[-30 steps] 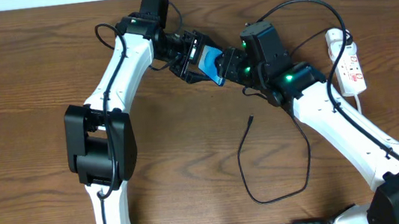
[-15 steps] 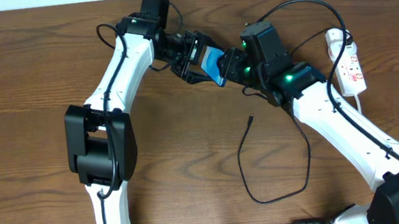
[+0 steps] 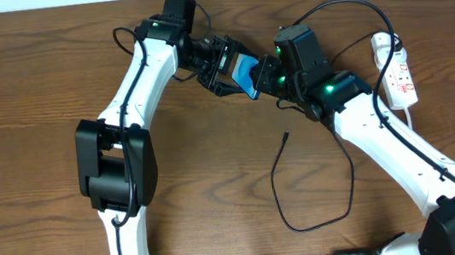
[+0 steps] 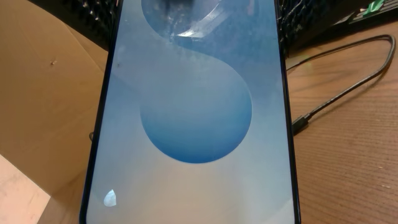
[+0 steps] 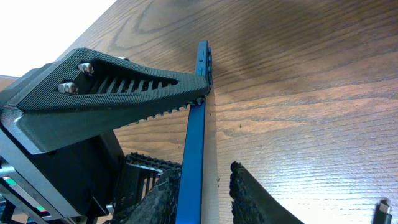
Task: Plug charger to phone and switch on socket
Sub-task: 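Close the right gripper on the phone's edge beside the left gripper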
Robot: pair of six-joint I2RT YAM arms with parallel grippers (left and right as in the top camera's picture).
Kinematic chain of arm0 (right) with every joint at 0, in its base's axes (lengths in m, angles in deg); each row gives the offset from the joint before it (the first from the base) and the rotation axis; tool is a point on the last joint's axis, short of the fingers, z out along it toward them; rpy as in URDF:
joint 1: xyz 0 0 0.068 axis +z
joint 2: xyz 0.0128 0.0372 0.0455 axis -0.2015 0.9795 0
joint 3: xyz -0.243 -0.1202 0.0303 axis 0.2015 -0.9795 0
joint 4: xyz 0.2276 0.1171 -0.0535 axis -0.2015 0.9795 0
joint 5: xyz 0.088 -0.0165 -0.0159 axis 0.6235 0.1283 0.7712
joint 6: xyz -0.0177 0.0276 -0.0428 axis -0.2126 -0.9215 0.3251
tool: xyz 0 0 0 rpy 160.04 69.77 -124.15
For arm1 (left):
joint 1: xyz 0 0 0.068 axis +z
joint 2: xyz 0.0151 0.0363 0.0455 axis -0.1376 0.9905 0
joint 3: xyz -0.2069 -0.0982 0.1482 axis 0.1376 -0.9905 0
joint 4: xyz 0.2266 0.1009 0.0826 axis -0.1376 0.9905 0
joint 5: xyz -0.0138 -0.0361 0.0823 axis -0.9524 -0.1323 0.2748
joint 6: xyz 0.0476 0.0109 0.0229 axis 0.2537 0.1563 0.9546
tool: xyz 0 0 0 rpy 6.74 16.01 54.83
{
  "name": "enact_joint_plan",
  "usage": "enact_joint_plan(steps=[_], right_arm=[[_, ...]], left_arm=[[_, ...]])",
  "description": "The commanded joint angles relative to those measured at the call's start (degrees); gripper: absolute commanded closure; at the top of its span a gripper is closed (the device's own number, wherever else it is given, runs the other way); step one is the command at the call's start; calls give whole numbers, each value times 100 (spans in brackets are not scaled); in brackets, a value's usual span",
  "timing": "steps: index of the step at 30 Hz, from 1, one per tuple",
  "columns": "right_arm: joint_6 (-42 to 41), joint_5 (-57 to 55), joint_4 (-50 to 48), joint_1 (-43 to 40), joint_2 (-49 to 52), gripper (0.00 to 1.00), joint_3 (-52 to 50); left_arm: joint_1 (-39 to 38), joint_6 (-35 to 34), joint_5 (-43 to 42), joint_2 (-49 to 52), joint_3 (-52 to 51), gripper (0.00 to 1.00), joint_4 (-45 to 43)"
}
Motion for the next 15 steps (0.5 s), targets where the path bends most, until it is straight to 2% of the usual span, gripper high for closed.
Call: enact_joint_plan(steps=[1, 15], right_arm=[[-4, 11, -9, 39, 37, 78, 109], [-4, 13, 9, 39, 37, 90, 109]], left_arm=[[-2, 138, -254, -149, 22, 27, 11], [-2, 138, -271, -149, 22, 27, 11]])
